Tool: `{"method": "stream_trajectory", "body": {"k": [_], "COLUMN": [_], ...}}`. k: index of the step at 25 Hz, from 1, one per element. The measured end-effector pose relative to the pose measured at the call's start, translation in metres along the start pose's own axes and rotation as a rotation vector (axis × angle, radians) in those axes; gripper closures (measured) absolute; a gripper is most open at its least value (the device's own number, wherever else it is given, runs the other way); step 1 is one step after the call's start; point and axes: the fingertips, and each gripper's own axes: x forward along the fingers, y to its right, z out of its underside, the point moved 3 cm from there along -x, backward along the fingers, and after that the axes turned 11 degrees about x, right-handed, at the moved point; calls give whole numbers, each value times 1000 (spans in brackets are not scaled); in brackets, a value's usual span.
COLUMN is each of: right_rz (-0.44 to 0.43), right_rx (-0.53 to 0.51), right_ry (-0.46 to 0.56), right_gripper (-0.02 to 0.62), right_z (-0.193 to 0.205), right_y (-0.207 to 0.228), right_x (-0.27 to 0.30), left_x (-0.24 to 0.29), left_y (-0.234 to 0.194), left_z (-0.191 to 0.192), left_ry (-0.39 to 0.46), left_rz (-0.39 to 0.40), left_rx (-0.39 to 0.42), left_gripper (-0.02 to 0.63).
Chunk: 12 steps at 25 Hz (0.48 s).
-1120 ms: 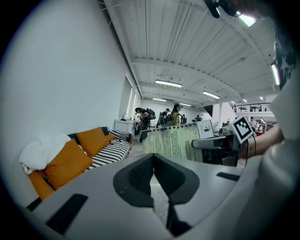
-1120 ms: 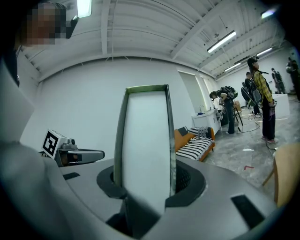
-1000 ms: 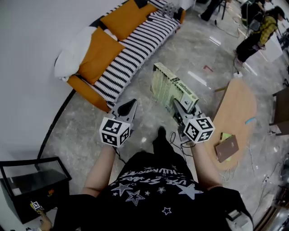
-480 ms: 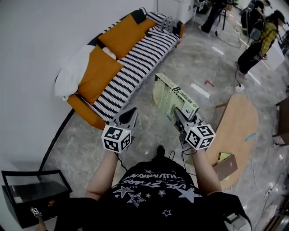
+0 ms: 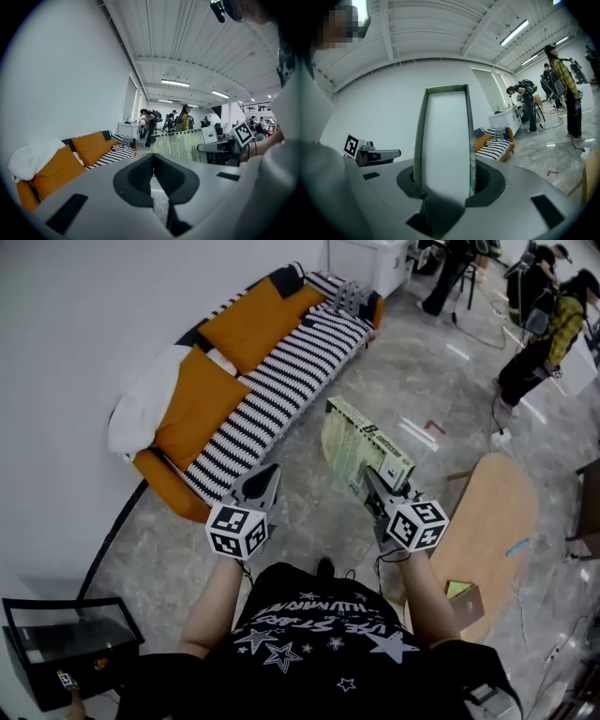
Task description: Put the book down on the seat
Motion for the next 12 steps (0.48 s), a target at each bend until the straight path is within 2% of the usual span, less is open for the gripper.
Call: {"method": "stream_trajectory", "body": {"k": [7,12], "right_rz": [24,69], "right_rx": [20,44], "right_ry": [-31,-41], "right_gripper": [426,426], "right_z": [-6,-6], "right_y": [23,41], "right_x": [21,39], "left_x": [27,63], "left_y": [-13,-32], "left_z": [4,8], "left_ry": [-27,-32], "left_rz": [-2,28], "left_rx": [-15,-26], "left_gripper": [598,597]}}
